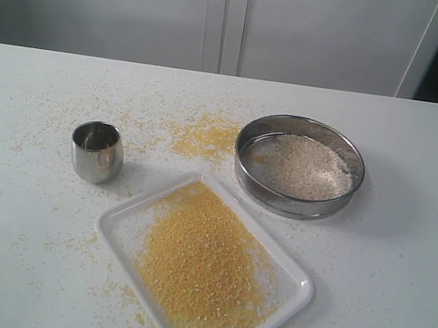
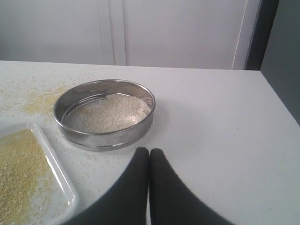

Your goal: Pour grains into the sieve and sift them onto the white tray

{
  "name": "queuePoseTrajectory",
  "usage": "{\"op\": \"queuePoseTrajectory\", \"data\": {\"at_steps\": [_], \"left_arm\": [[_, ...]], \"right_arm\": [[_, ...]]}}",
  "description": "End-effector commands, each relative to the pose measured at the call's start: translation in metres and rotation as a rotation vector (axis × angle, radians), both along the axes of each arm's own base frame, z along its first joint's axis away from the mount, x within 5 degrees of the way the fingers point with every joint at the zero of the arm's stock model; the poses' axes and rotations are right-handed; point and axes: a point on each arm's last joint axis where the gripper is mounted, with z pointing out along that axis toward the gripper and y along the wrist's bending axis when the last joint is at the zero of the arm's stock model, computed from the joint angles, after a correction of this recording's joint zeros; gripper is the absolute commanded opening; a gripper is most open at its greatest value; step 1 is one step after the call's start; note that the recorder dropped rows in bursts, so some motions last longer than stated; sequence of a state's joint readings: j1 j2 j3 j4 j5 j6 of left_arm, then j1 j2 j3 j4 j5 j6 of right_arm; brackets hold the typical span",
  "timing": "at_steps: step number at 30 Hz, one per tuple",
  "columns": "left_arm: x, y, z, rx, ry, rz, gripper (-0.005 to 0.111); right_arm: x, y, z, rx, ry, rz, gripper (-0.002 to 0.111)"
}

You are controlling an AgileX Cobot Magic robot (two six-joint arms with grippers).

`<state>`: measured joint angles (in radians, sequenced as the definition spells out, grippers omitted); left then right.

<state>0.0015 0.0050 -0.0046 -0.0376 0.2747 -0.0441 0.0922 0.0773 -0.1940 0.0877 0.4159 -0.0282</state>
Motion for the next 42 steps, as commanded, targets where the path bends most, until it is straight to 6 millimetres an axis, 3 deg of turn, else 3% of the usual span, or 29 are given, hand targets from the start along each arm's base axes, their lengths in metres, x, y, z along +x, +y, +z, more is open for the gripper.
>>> {"op": "queuePoseTrajectory", "data": {"at_steps": [1, 10, 42], "left_arm": [[0.000, 0.000, -0.001, -0.018, -0.006, 0.003, 0.001], [0.000, 0.000, -0.001, -0.018, -0.006, 0.003, 0.001], [0.000, 0.000, -0.001, -0.018, -0.006, 0.003, 0.001]], "right_arm": [[0.000, -0.001, -0.017, -0.006, -0.033, -0.012, 0.000], [0.003, -0.002, -0.047, -0.050, -0.027, -0.020, 0.000], [0.003, -0.003, -0.054, -0.075, 0.029, -0.019, 0.000]]}}
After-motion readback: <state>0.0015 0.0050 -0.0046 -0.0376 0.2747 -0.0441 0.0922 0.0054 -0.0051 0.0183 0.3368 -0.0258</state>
